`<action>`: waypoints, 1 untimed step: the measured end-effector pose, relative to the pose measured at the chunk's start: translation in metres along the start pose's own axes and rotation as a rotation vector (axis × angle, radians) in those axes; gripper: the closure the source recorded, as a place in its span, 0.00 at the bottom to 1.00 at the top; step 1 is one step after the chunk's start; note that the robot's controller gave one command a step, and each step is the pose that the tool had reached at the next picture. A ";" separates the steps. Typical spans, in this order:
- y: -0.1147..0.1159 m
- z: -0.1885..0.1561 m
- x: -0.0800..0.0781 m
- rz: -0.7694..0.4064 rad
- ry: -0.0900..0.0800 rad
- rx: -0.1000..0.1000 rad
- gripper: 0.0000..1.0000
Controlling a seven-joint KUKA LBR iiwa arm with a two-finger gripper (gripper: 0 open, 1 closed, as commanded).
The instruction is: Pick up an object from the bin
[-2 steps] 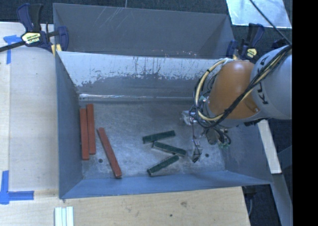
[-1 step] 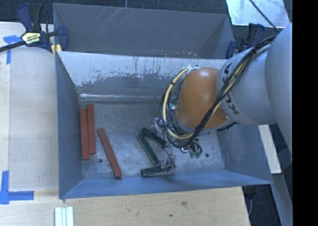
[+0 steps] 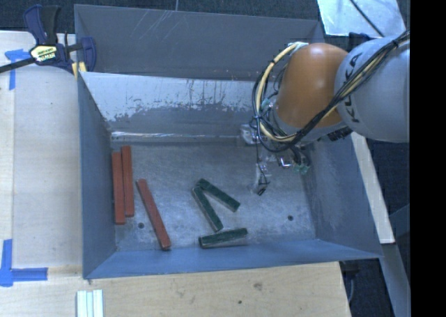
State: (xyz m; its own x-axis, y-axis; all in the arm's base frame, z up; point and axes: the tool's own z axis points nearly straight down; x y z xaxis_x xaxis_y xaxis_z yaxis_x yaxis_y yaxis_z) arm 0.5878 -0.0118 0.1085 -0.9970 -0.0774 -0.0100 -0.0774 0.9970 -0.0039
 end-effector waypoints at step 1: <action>0.048 0.038 0.059 0.192 0.009 -0.004 0.00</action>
Offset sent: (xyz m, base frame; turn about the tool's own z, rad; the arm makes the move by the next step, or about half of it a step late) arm -0.0621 0.0433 -0.0385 0.1934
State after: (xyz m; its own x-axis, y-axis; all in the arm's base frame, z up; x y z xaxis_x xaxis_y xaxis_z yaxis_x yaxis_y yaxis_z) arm 0.5259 0.0319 0.0702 -0.9935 0.1139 -0.0016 0.1139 0.9935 0.0009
